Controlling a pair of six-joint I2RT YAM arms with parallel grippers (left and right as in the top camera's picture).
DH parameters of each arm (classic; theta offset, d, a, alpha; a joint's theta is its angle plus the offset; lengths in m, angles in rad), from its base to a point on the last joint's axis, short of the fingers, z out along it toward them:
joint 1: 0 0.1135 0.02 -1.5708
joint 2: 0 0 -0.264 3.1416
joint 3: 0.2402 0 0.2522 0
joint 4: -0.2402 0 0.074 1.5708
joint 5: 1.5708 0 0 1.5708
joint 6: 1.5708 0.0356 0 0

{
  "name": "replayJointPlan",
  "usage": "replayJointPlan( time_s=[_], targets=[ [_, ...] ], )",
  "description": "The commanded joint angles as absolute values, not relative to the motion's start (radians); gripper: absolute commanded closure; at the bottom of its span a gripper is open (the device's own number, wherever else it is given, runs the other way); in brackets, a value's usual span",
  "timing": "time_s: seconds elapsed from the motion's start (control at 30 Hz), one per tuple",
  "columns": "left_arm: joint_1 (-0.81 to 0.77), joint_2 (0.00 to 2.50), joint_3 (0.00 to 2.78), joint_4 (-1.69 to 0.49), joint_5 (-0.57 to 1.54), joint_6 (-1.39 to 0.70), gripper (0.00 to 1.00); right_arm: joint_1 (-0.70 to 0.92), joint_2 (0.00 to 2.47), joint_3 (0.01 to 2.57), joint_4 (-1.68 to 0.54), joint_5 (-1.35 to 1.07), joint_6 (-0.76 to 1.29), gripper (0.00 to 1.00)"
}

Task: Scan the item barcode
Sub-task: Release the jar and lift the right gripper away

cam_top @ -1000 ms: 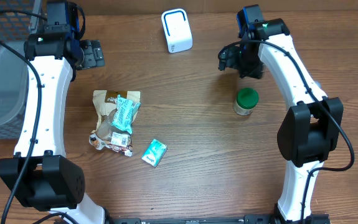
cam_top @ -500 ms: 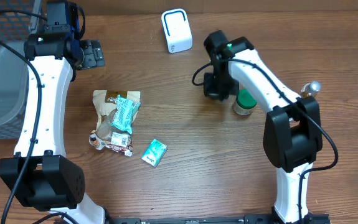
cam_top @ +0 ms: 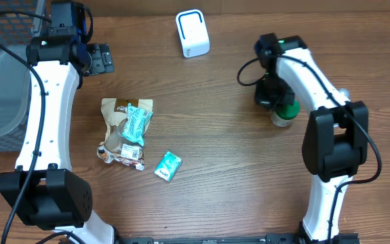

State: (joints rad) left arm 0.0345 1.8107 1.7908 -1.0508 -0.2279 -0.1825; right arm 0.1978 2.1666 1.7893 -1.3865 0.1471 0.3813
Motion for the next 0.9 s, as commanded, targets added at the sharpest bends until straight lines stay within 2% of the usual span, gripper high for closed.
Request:
replayJointPlan(
  time_s=[0.0,0.1,0.3,0.63,0.7,0.87],
  targets=[
    [0.032,1.795,1.809,-1.050,-0.235,-0.168,0.00,0.168,2.156,1.785,-1.388,0.171,0.396,0.93],
    [0.032,1.795,1.809,-1.050,-0.235,-0.169,0.00,0.164,2.156,1.785,-1.390,0.143,0.396,0.93],
    [0.032,1.795,1.809,-1.050,-0.235,-0.168,0.01,0.191,2.156,1.785,-1.383,-0.109,0.393,0.93],
    [0.032,1.795,1.809,-1.050,-0.235,-0.168,0.00,0.360,2.156,1.785,-1.340,-0.294,0.400,0.93],
    [0.032,1.795,1.809,-1.050,-0.235,-0.168,0.00,0.403,2.156,1.785,-1.326,-0.317,0.460,0.84],
    [0.032,1.795,1.809,-1.050,-0.235,-0.168,0.00,0.487,2.156,1.785,-1.259,-0.316,0.599,0.84]
  ],
)
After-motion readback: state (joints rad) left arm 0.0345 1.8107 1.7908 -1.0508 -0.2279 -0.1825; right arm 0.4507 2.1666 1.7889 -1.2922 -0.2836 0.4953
